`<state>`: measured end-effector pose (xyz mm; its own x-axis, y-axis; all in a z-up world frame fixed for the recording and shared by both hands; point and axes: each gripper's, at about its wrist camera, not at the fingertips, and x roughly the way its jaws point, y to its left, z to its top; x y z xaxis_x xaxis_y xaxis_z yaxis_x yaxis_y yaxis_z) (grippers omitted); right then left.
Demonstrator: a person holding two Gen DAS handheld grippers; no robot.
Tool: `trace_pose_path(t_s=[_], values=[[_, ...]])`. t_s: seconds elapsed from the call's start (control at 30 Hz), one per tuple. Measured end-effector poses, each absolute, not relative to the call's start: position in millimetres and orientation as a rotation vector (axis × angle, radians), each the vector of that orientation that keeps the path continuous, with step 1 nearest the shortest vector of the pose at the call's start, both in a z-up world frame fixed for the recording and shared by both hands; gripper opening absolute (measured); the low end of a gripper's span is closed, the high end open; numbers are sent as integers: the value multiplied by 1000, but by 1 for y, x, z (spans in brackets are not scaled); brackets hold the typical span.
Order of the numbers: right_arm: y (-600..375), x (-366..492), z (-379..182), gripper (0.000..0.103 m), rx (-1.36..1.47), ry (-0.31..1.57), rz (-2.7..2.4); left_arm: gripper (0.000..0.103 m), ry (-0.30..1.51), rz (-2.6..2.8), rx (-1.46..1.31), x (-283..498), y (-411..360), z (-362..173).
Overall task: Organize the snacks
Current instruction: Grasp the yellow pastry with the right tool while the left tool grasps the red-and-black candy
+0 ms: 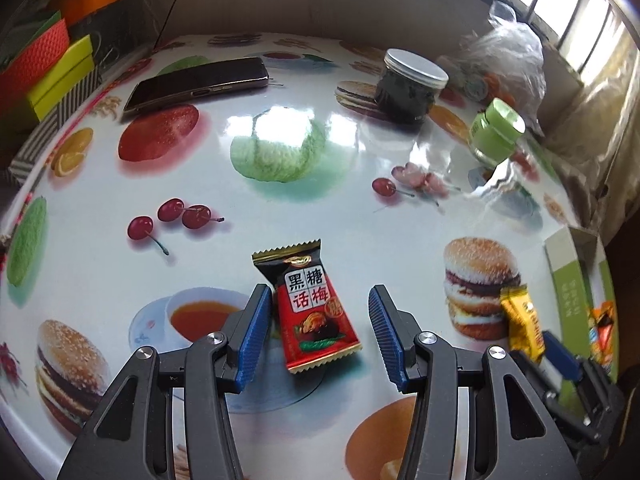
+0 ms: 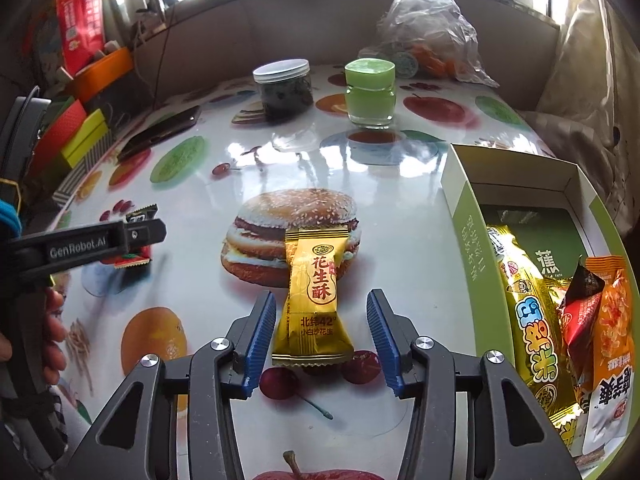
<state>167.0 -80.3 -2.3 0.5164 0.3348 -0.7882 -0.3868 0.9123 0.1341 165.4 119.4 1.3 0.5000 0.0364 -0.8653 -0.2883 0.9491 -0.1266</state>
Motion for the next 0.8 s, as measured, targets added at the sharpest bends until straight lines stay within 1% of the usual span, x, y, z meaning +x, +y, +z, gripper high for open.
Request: trace_pose_path(t_s=[0.2,0.23,0.27,0.33,0.43,0.53,0.8], values=[[-82,167,-3,47,-60,926,412,51,1004,199,-296,158,127,1],[-83,166,-3,47,-60,926,411,48,999,199,-298,157,129,1],[-83,166,-3,47,-58,926,408,42,998,207,-294,156,129,1],[-84,166,-3,45,-56,925,404,36,994,220,-285,154,131,1],[-85,166,-3,42,-54,924,395,32,989,216,-298,152,135,1],[-85,165,-2,38,-57,924,389,31,989,216,-302,150,135,1],[-88,164,-2,34,-49,919,385,28,987,208,-302,146,133,1]])
